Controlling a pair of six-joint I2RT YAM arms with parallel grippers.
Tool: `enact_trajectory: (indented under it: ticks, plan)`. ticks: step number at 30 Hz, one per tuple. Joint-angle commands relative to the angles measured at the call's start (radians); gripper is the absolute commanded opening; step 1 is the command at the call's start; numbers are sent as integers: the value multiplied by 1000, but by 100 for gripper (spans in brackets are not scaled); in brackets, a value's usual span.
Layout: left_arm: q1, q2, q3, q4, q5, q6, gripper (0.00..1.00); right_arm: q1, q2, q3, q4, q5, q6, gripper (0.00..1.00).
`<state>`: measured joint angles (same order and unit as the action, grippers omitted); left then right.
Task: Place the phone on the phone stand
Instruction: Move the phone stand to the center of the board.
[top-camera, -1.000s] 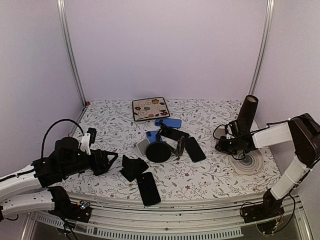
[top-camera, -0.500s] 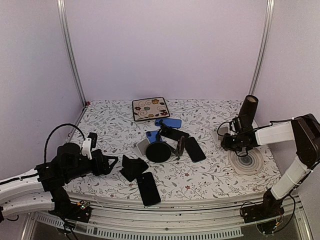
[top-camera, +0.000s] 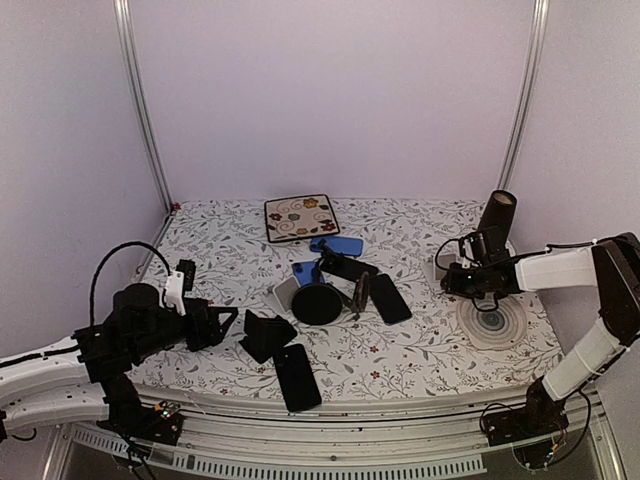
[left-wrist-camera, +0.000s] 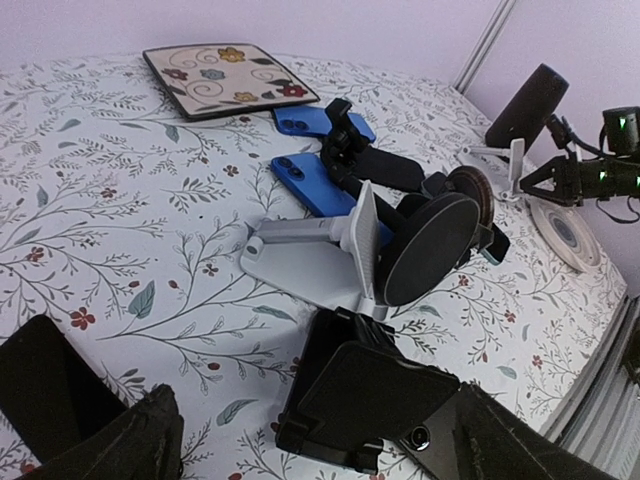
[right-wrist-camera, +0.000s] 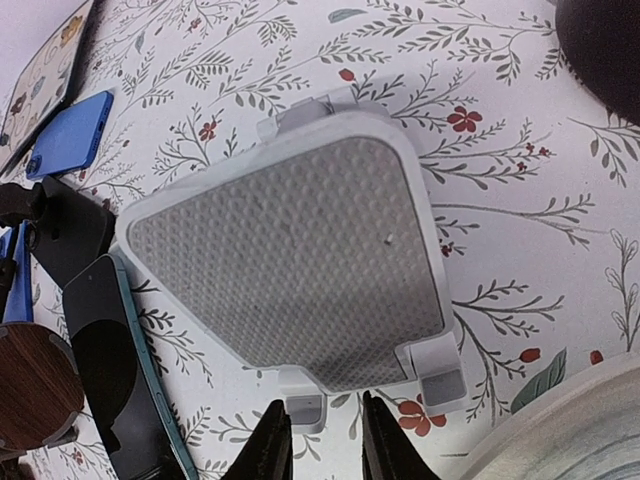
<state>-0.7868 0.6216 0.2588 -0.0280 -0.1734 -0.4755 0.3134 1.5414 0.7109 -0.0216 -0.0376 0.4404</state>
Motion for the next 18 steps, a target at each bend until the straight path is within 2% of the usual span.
enact_trajectory:
  ticks: [1,18]
  plan:
    - [12,9,-21,72,-32,47,94,5,37,12,19,-25,-10,27]
    - [11,-68,-52,72,-24,50,95,7,141,101,64,-87,41,26]
